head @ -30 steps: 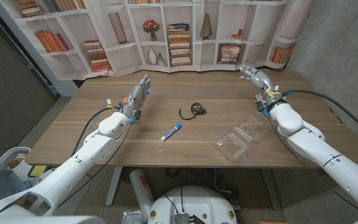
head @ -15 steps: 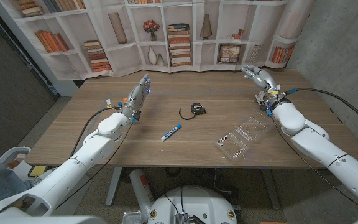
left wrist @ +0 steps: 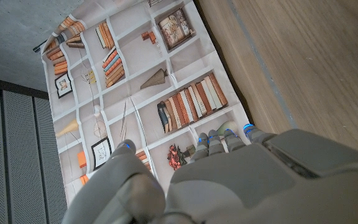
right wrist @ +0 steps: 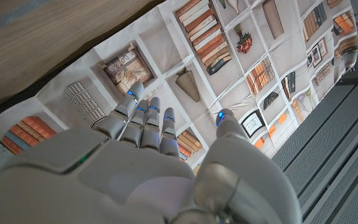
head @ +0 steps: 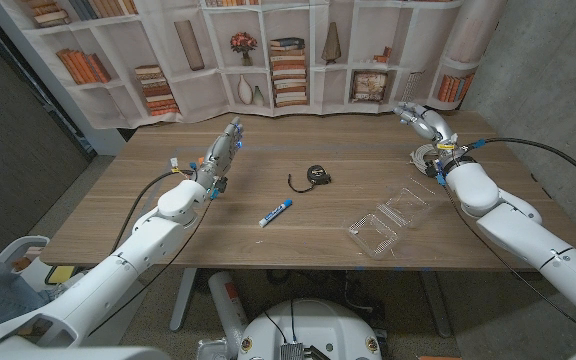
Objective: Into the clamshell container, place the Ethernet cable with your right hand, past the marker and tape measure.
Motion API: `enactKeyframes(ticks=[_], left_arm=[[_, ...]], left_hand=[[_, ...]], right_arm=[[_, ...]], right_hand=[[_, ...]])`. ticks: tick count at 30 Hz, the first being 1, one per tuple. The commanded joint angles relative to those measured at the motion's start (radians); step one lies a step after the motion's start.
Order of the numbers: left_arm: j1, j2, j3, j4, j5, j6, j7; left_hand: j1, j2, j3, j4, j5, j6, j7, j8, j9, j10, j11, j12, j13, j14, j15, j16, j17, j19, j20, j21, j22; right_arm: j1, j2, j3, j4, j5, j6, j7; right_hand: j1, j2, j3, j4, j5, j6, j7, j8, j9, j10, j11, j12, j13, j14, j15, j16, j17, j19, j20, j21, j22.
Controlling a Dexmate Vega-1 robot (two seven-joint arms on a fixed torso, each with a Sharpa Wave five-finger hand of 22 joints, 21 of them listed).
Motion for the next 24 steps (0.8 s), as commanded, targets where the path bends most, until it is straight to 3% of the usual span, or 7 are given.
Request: enactKeyframes(ticks=[1, 24], left_arm=[[0.01, 0.011, -0.004, -0.028, 0.003, 0.007, 0.004], [0.0, 0.033, -0.007, -0.073, 0.014, 0.049, 0.015]], left_hand=[[0.013, -0.002, -0.005, 0.0, 0.004, 0.006, 0.0, 0.005, 0.002, 0.001, 0.0, 0.007, 0.004, 0.004, 0.004, 0.001, 0.003, -0.037, 0.004, 0.005, 0.005], [0.015, 0.001, -0.009, -0.001, 0.005, 0.008, 0.001, 0.004, 0.002, 0.002, 0.0, 0.006, 0.004, 0.005, 0.003, 0.0, 0.003, -0.041, 0.004, 0.004, 0.005]], right_arm=[[-0.041, -0.034, 0.033, -0.051, -0.016, -0.041, -0.015], [-0.065, -0.066, 0.053, -0.094, -0.055, -0.112, -0.024]], right_hand=[[0.017, 0.0, 0.002, -0.008, 0.007, 0.013, -0.001, 0.005, 0.005, 0.011, 0.0, 0.006, 0.005, 0.009, -0.003, -0.001, 0.003, 0.011, -0.034, -0.002, 0.004], [0.023, 0.0, 0.004, -0.009, 0.007, 0.015, -0.001, 0.002, 0.005, 0.014, -0.005, 0.004, 0.005, 0.016, -0.006, -0.002, 0.005, 0.013, -0.032, -0.011, 0.005]])
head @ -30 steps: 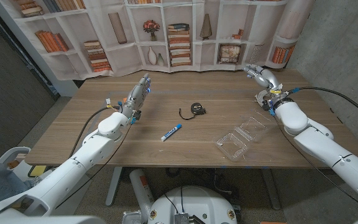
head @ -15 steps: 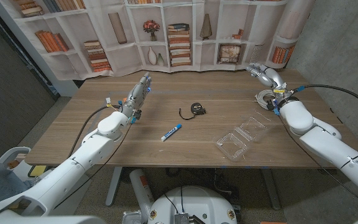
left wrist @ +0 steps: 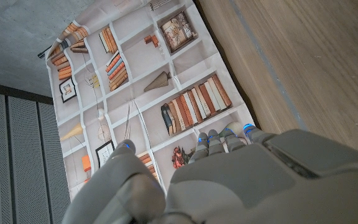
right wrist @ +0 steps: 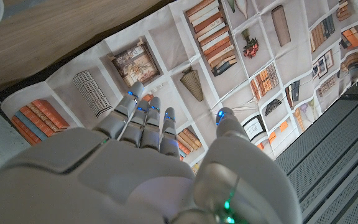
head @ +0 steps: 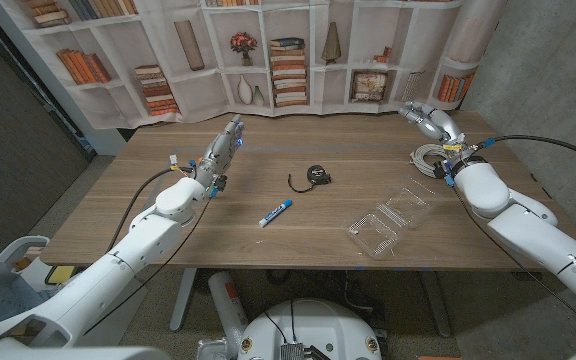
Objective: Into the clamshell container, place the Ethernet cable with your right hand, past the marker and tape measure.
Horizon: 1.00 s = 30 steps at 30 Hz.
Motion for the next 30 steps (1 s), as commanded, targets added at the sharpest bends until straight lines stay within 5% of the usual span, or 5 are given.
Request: enactKeyframes(ticks=[1, 16, 30], left_arm=[[-0.005, 0.014, 0.0, -0.039, 0.016, 0.031, 0.021], [-0.003, 0.019, -0.002, -0.071, 0.029, 0.051, 0.045], [-0.035, -0.011, 0.019, -0.013, 0.023, 0.041, 0.016]], left_hand=[[0.015, 0.001, -0.005, 0.003, 0.005, 0.009, 0.001, 0.004, 0.002, 0.003, 0.0, 0.006, 0.004, 0.005, 0.004, 0.0, 0.003, -0.041, 0.004, 0.004, 0.005], [0.017, 0.003, -0.008, 0.003, 0.006, 0.008, 0.001, 0.003, 0.002, 0.004, 0.002, 0.006, 0.004, 0.005, 0.004, 0.0, 0.003, -0.043, 0.005, 0.004, 0.005], [0.02, 0.005, -0.01, 0.002, 0.006, 0.011, 0.001, 0.004, 0.002, 0.005, -0.002, 0.006, 0.004, 0.004, 0.004, -0.001, 0.003, -0.044, 0.006, 0.004, 0.005]], right_arm=[[-0.003, -0.019, 0.004, -0.015, -0.026, -0.04, 0.001], [0.034, -0.019, -0.024, 0.031, -0.032, -0.044, 0.024], [0.068, -0.031, -0.065, 0.045, -0.075, -0.088, 0.027]], right_hand=[[0.01, 0.001, 0.0, -0.005, 0.007, 0.01, 0.004, 0.002, 0.005, 0.01, -0.001, 0.004, 0.005, 0.01, -0.001, -0.002, 0.002, 0.013, -0.032, -0.007, 0.005], [0.025, 0.004, 0.006, -0.01, 0.008, 0.012, 0.005, 0.001, 0.005, 0.012, -0.001, 0.002, 0.006, 0.012, 0.0, -0.004, 0.001, 0.015, -0.03, -0.014, 0.005], [0.048, 0.006, 0.014, -0.019, 0.009, 0.018, 0.004, 0.002, 0.005, 0.017, -0.006, 0.001, 0.006, 0.017, -0.005, -0.005, 0.0, 0.018, -0.03, -0.021, 0.005]])
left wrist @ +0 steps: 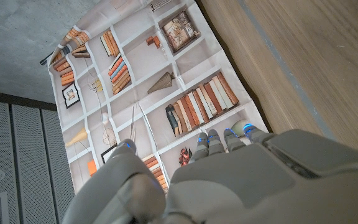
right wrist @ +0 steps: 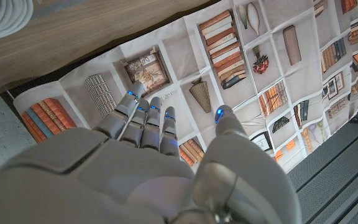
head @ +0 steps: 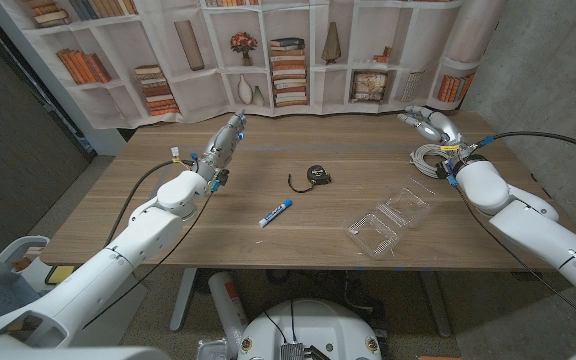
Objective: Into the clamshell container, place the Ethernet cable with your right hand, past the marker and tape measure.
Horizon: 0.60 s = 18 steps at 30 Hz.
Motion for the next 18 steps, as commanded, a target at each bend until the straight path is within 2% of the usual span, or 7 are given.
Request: enactKeyframes(ticks=[1, 10, 18], left_arm=[[-0.023, -0.023, 0.015, 0.044, 0.0, -0.012, -0.021], [-0.049, -0.037, 0.02, 0.11, -0.011, -0.038, -0.06], [-0.07, -0.041, 0.025, 0.138, -0.015, -0.04, -0.079]], left_hand=[[0.014, 0.0, -0.006, -0.002, 0.006, 0.011, 0.001, 0.004, 0.002, 0.003, 0.001, 0.006, 0.004, 0.005, 0.004, -0.001, 0.003, -0.045, 0.006, 0.004, 0.005], [0.015, 0.001, -0.007, -0.002, 0.006, 0.011, -0.001, 0.003, 0.002, 0.002, 0.002, 0.006, 0.004, 0.005, 0.004, -0.001, 0.003, -0.045, 0.006, 0.004, 0.005], [0.016, 0.002, -0.008, -0.002, 0.006, 0.01, -0.001, 0.003, 0.002, 0.002, 0.001, 0.005, 0.004, 0.005, 0.004, -0.001, 0.003, -0.046, 0.007, 0.004, 0.005]], right_arm=[[0.033, -0.012, -0.04, 0.014, -0.04, -0.04, 0.0], [0.045, -0.024, -0.068, -0.011, -0.093, -0.131, -0.019], [0.069, -0.029, -0.1, -0.015, -0.13, -0.198, -0.022]], right_hand=[[0.019, -0.002, 0.004, -0.009, 0.005, 0.012, -0.003, 0.002, 0.005, 0.01, 0.001, 0.0, 0.006, 0.015, -0.003, -0.005, 0.002, 0.01, -0.028, -0.007, 0.005], [0.036, -0.01, 0.006, -0.016, 0.006, 0.016, -0.007, 0.002, 0.005, 0.014, 0.001, 0.0, 0.006, 0.017, -0.005, -0.007, 0.001, 0.012, -0.027, -0.012, 0.005], [0.042, -0.013, 0.006, -0.016, 0.005, 0.021, -0.009, 0.003, 0.006, 0.015, -0.001, -0.001, 0.006, 0.02, -0.006, -0.007, 0.001, 0.014, -0.027, -0.015, 0.005]])
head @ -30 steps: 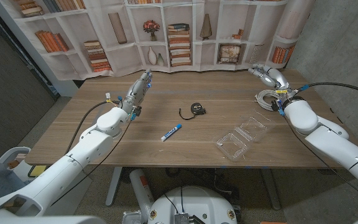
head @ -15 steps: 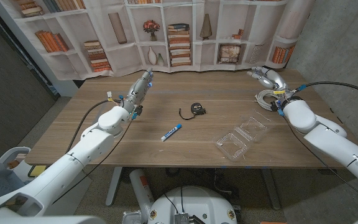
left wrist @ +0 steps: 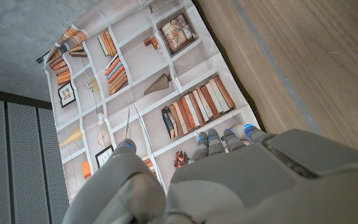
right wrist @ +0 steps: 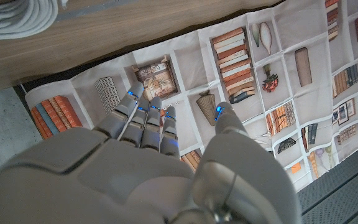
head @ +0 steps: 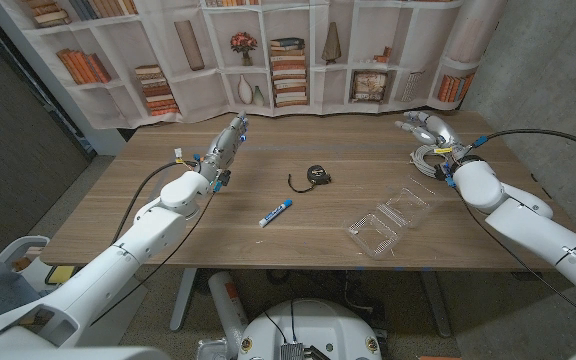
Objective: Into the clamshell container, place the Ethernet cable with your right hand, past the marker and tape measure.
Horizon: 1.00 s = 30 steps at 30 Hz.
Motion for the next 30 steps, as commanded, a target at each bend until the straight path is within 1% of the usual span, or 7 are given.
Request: enactKeyframes(ticks=[1, 8, 18, 30], left_arm=[[-0.032, -0.012, 0.008, 0.053, -0.006, -0.014, -0.03], [-0.041, -0.011, 0.012, 0.047, 0.0, -0.006, -0.027], [-0.032, -0.005, 0.009, 0.025, 0.001, 0.003, -0.014], [-0.027, -0.007, 0.009, 0.037, -0.001, -0.018, -0.027]], left_hand=[[0.013, -0.001, -0.005, 0.002, 0.007, 0.005, 0.004, 0.003, 0.002, 0.001, 0.0, 0.005, 0.004, 0.005, 0.004, -0.001, 0.003, -0.041, 0.001, 0.004, 0.005], [0.013, 0.0, -0.006, 0.002, 0.007, 0.007, 0.006, 0.003, 0.002, 0.002, 0.003, 0.005, 0.004, 0.005, 0.004, -0.001, 0.003, -0.041, 0.001, 0.004, 0.005], [0.014, 0.001, -0.008, 0.002, 0.007, 0.009, 0.005, 0.004, 0.002, 0.003, 0.003, 0.006, 0.004, 0.005, 0.004, -0.001, 0.003, -0.041, 0.001, 0.004, 0.005], [0.015, 0.002, -0.01, 0.002, 0.007, 0.01, 0.005, 0.004, 0.002, 0.005, 0.0, 0.006, 0.004, 0.005, 0.003, -0.001, 0.004, -0.043, 0.002, 0.004, 0.005]], right_arm=[[0.031, -0.01, -0.046, -0.011, -0.063, -0.099, -0.011], [0.042, -0.013, -0.065, -0.004, -0.084, -0.127, -0.015], [0.027, -0.036, -0.066, -0.012, -0.099, -0.157, -0.025], [0.037, -0.044, -0.092, -0.028, -0.151, -0.228, -0.037]], right_hand=[[0.01, 0.001, 0.001, -0.005, 0.005, 0.01, 0.001, 0.002, 0.006, 0.009, -0.006, -0.001, 0.006, 0.014, -0.001, -0.002, 0.001, 0.014, -0.028, -0.002, 0.005], [0.015, -0.001, 0.002, -0.004, 0.005, 0.011, 0.001, 0.002, 0.006, 0.012, -0.004, -0.001, 0.006, 0.015, -0.003, -0.002, 0.001, 0.017, -0.028, -0.005, 0.005], [0.02, -0.002, 0.003, -0.003, 0.006, 0.012, 0.001, 0.001, 0.006, 0.012, -0.007, -0.002, 0.006, 0.017, -0.002, -0.003, 0.002, 0.019, -0.028, -0.008, 0.005], [0.028, -0.004, 0.005, -0.003, 0.006, 0.018, -0.002, 0.002, 0.006, 0.014, -0.011, -0.003, 0.006, 0.017, -0.004, -0.003, 0.002, 0.02, -0.027, -0.013, 0.006]])
